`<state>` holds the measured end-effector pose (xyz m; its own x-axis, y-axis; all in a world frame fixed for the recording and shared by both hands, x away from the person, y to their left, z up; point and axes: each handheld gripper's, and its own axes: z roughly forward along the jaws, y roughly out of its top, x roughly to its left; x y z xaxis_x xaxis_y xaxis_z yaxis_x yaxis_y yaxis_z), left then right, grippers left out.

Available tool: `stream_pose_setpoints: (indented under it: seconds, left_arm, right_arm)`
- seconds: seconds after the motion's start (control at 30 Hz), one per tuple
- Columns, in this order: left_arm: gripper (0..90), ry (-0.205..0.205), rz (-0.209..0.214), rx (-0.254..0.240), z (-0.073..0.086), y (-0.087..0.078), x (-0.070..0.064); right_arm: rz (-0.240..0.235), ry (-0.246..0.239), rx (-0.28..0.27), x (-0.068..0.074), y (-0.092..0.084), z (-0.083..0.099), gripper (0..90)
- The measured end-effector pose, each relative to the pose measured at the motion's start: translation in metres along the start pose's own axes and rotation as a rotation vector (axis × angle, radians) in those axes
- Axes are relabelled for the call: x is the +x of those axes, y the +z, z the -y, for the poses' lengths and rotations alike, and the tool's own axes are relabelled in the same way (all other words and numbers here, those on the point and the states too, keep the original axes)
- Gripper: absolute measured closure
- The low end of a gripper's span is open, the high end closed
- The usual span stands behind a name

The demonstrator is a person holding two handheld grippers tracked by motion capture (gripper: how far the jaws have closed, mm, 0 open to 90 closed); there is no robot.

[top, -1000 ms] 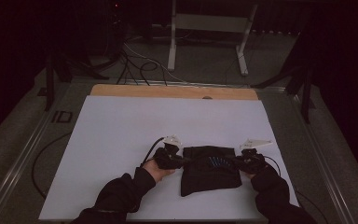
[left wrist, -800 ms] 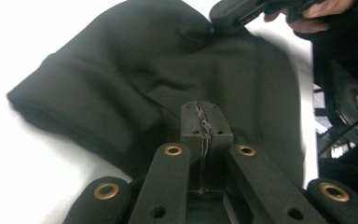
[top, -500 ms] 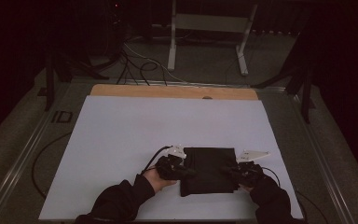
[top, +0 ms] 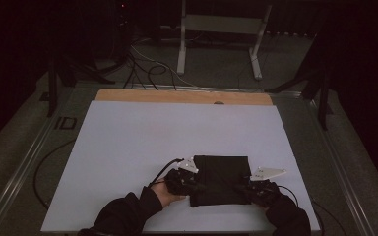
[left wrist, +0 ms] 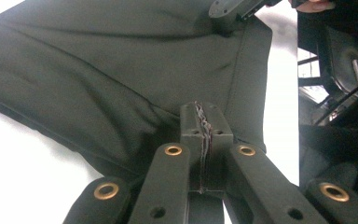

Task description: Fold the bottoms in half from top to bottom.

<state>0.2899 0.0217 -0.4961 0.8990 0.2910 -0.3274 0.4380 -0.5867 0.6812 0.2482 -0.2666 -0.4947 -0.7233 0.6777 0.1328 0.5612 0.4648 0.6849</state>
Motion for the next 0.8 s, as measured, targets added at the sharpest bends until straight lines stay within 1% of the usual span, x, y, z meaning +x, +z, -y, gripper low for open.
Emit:
stream_pose_setpoints:
  seconds: [0.13,0.17,0.37,0.47,0.5,0.57,0.6,0.7,0.77,0.8]
  left_arm:
    - [89.0,-0.007,0.012,-0.001,0.004,0.0,-0.002]
    - [89.1,-0.006,0.013,0.001,0.005,0.0,-0.002]
    - [89.1,0.014,0.012,0.007,0.008,0.001,-0.006]
    - [89.0,0.014,0.014,0.007,0.009,0.001,-0.007]
    - [88.9,0.012,0.014,0.006,0.009,0.001,-0.007]
    - [88.4,0.009,0.016,0.003,0.009,0.002,-0.006]
    - [88.2,0.008,0.016,0.001,0.009,0.002,-0.005]
    - [85.1,0.007,0.017,-0.005,0.008,0.001,-0.005]
    - [80.3,0.01,0.018,-0.011,0.008,0.0,-0.006]
    - [78.6,0.014,0.018,-0.014,0.007,0.0,-0.005]
  right_arm:
    - [-0.009,-0.005,-0.001,0.003,-0.002,0.003,90.0]
    - [-0.006,-0.007,0.001,0.004,-0.002,0.004,90.0]
    - [0.004,-0.018,-0.004,0.01,-0.006,0.007,90.0]
    - [-0.002,-0.006,-0.013,0.011,-0.006,0.009,90.0]
    - [0.001,-0.012,-0.014,0.01,-0.005,0.009,90.0]
    - [0.0,-0.006,-0.012,0.01,-0.005,0.008,89.9]
    - [0.003,-0.011,-0.015,0.01,-0.004,0.009,89.9]
    - [0.003,-0.013,-0.014,0.009,-0.004,0.008,89.8]
    - [0.008,-0.02,-0.017,0.009,-0.005,0.008,88.7]
    - [0.01,-0.016,-0.022,0.009,-0.005,0.007,87.4]
